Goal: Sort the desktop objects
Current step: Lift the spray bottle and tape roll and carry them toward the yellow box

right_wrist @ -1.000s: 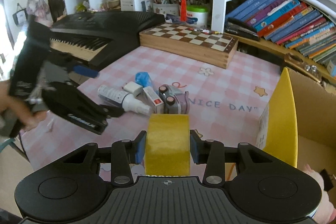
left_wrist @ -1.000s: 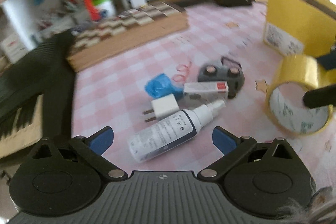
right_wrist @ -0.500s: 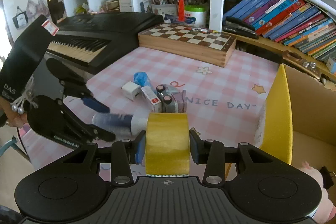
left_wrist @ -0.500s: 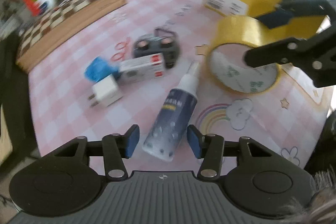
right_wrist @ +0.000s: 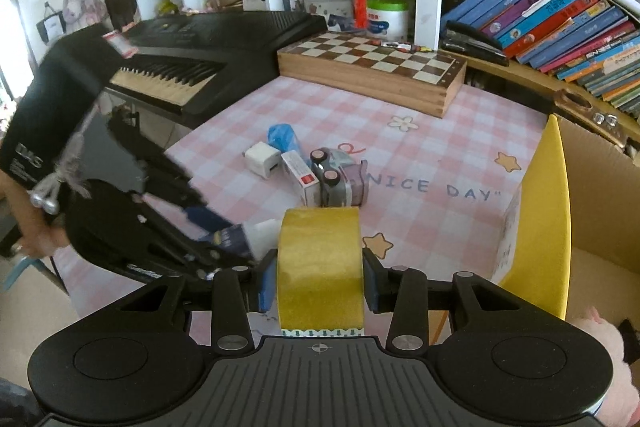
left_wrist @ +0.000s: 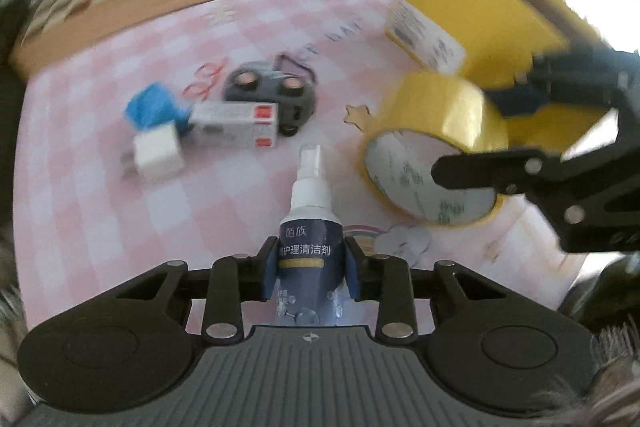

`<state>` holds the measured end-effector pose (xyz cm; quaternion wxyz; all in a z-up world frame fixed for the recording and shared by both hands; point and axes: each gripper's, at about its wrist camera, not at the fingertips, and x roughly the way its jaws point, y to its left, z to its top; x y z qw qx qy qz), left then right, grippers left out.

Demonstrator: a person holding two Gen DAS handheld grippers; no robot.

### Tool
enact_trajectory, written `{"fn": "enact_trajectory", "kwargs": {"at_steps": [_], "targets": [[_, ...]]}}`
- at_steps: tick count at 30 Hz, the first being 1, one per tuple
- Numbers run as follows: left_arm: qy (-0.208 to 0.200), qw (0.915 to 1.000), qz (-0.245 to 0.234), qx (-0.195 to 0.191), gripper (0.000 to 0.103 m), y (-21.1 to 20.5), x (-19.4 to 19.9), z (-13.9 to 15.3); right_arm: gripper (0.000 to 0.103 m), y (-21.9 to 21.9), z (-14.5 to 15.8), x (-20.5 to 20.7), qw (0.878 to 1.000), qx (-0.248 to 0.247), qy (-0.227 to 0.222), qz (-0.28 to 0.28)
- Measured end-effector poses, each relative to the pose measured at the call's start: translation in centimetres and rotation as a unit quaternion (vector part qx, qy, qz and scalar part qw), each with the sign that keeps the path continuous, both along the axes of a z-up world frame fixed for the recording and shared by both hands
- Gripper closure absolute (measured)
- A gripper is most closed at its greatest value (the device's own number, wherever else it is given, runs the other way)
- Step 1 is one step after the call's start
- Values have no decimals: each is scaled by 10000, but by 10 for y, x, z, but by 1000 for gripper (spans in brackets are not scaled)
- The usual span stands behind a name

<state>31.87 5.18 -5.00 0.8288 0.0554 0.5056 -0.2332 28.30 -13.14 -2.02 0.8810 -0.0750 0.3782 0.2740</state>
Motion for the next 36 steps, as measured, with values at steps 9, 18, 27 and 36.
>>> {"fn": "enact_trajectory", "kwargs": {"at_steps": [9, 18, 27, 36], "targets": [[-207, 9703, 1744, -1665, 73, 47, -57, 32, 63, -8, 26, 6, 9991, 358, 53, -207], [-362, 9486, 2012, -2416, 73, 50, -104, 51, 62, -10, 43, -16, 9949, 849, 452, -296], [-358, 9366, 2047, -2823, 73, 55, -142, 60, 62, -9, 52, -63, 9941, 874, 451, -453], [-209, 9345, 1853, -3033, 73, 58, -180, 54, 62, -9, 55, -109, 9927, 817, 414, -778]]}}
